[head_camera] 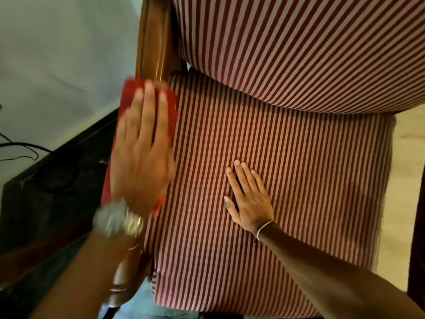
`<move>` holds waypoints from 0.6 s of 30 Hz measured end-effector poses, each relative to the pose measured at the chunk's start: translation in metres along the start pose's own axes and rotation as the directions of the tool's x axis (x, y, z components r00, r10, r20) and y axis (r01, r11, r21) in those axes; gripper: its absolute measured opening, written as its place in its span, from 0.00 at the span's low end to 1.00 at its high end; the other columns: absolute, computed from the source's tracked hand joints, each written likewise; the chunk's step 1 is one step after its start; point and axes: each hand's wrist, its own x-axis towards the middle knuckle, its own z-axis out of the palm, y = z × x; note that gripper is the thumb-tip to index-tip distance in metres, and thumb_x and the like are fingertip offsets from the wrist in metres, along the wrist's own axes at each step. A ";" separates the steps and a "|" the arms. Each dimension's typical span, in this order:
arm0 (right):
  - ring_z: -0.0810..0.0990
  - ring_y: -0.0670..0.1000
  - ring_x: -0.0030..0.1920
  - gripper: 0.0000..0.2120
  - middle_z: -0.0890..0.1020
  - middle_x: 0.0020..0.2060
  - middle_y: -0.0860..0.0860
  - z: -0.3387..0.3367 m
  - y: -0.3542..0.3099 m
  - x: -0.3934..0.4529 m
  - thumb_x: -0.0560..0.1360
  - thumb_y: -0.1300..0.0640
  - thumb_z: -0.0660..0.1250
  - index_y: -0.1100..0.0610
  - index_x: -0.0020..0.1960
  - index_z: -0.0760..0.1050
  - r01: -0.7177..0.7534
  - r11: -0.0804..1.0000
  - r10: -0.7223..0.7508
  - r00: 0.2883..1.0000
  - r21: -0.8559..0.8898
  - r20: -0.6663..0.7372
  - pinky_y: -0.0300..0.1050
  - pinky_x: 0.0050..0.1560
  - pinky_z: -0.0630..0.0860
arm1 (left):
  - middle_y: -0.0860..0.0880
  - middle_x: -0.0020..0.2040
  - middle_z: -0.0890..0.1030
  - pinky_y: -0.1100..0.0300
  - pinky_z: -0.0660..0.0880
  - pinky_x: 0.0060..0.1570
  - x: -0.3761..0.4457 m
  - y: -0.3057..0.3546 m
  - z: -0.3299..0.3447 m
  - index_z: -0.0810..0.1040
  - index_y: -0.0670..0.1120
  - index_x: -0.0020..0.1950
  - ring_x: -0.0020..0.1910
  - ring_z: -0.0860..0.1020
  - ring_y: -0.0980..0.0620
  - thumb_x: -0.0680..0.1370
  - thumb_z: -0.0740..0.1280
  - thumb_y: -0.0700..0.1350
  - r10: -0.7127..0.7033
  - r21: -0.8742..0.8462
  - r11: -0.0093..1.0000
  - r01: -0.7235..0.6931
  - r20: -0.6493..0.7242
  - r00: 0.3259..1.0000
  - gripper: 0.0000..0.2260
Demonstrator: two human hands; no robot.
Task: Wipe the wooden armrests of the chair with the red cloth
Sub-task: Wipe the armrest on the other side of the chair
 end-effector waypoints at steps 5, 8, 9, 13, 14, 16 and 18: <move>0.49 0.54 0.82 0.33 0.52 0.82 0.56 -0.001 0.002 0.002 0.82 0.40 0.52 0.54 0.82 0.51 0.006 1.000 -0.006 1.000 0.008 0.004 0.55 0.82 0.51 | 0.40 0.83 0.50 0.46 0.51 0.82 0.095 -0.002 -0.005 0.47 0.43 0.82 0.83 0.50 0.43 0.84 0.51 0.48 -0.067 -0.089 0.994 0.059 -0.086 0.994 0.28; 0.49 0.54 0.82 0.33 0.52 0.82 0.55 -0.002 0.004 0.003 0.82 0.40 0.52 0.54 0.82 0.51 0.002 1.000 -0.001 1.000 0.022 -0.011 0.53 0.82 0.48 | 0.40 0.84 0.48 0.43 0.52 0.81 0.022 0.000 -0.003 0.46 0.43 0.83 0.83 0.48 0.42 0.85 0.52 0.48 -0.055 -0.093 0.994 0.052 -0.033 0.998 0.28; 0.50 0.53 0.82 0.33 0.52 0.82 0.55 -0.001 0.004 0.003 0.82 0.40 0.52 0.53 0.82 0.51 0.001 1.000 -0.001 1.000 0.028 -0.017 0.53 0.82 0.48 | 0.40 0.83 0.48 0.42 0.53 0.81 -0.015 0.000 -0.003 0.46 0.43 0.82 0.83 0.48 0.42 0.86 0.52 0.48 -0.045 -0.063 0.997 0.048 0.036 0.998 0.28; 0.51 0.53 0.82 0.33 0.53 0.82 0.55 0.002 0.002 0.001 0.82 0.40 0.52 0.52 0.82 0.51 -0.018 0.998 0.020 0.999 0.055 -0.027 0.55 0.81 0.53 | 0.36 0.83 0.49 0.40 0.52 0.80 -0.064 -0.011 0.000 0.49 0.39 0.82 0.82 0.49 0.38 0.84 0.53 0.49 0.029 0.026 0.999 -0.032 0.137 0.990 0.29; 0.51 0.53 0.82 0.33 0.53 0.82 0.55 0.002 0.001 0.001 0.82 0.40 0.52 0.52 0.82 0.51 -0.017 0.998 0.019 0.999 0.061 -0.029 0.55 0.81 0.53 | 0.37 0.83 0.50 0.41 0.51 0.81 -0.044 -0.009 0.000 0.49 0.40 0.82 0.82 0.50 0.38 0.84 0.53 0.49 0.013 0.019 1.000 -0.016 0.110 0.994 0.29; 0.50 0.53 0.82 0.33 0.53 0.82 0.55 0.001 0.002 0.001 0.82 0.40 0.52 0.52 0.82 0.51 -0.013 0.998 0.015 1.000 0.068 -0.026 0.55 0.82 0.52 | 0.37 0.83 0.51 0.42 0.52 0.81 0.012 -0.002 0.000 0.48 0.42 0.82 0.82 0.51 0.38 0.85 0.53 0.47 -0.010 -0.025 1.000 0.010 0.007 1.000 0.28; 0.50 0.53 0.82 0.33 0.53 0.82 0.55 -0.001 0.003 0.001 0.82 0.40 0.53 0.52 0.82 0.51 -0.006 0.997 0.008 1.000 0.074 -0.024 0.54 0.82 0.51 | 0.38 0.83 0.50 0.42 0.53 0.81 0.066 0.000 -0.002 0.47 0.42 0.82 0.82 0.50 0.39 0.84 0.53 0.47 -0.051 -0.067 0.997 0.048 -0.045 0.998 0.29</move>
